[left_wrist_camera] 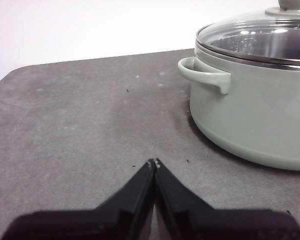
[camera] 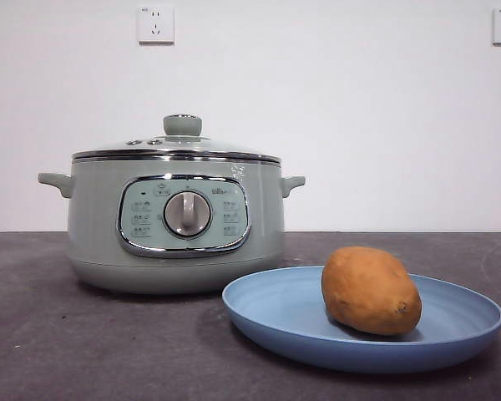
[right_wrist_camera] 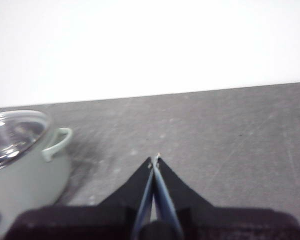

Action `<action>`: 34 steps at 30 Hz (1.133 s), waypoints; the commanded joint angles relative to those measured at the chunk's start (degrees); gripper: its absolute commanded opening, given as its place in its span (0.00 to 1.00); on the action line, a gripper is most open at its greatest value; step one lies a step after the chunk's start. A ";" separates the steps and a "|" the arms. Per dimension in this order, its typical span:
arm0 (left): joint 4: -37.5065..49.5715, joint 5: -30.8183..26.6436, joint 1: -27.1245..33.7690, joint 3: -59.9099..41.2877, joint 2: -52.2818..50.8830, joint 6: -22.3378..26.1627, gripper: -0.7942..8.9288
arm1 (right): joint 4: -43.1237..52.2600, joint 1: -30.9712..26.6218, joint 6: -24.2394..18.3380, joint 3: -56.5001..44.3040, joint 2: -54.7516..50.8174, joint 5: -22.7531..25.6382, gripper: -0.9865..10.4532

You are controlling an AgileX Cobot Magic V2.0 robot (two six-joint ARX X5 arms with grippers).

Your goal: Take the potato out from the steamer,put the potato on the plate,close the lid

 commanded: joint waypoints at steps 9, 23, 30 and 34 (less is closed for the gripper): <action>0.09 -0.09 0.17 -0.90 -0.17 -0.37 0.08 | 6.43 -0.81 3.91 -17.75 -10.62 0.44 0.09; 0.11 -0.11 0.17 -0.90 -0.17 -0.37 0.08 | 0.09 -0.83 2.45 -18.49 -12.11 0.46 0.09; 0.11 -0.09 0.17 -0.90 -0.17 -0.37 0.08 | 0.42 -0.83 3.65 -18.49 -11.78 0.46 0.09; 0.11 -0.09 0.17 -0.90 -0.17 -0.37 0.08 | 0.42 -0.83 3.65 -18.49 -11.78 0.48 0.09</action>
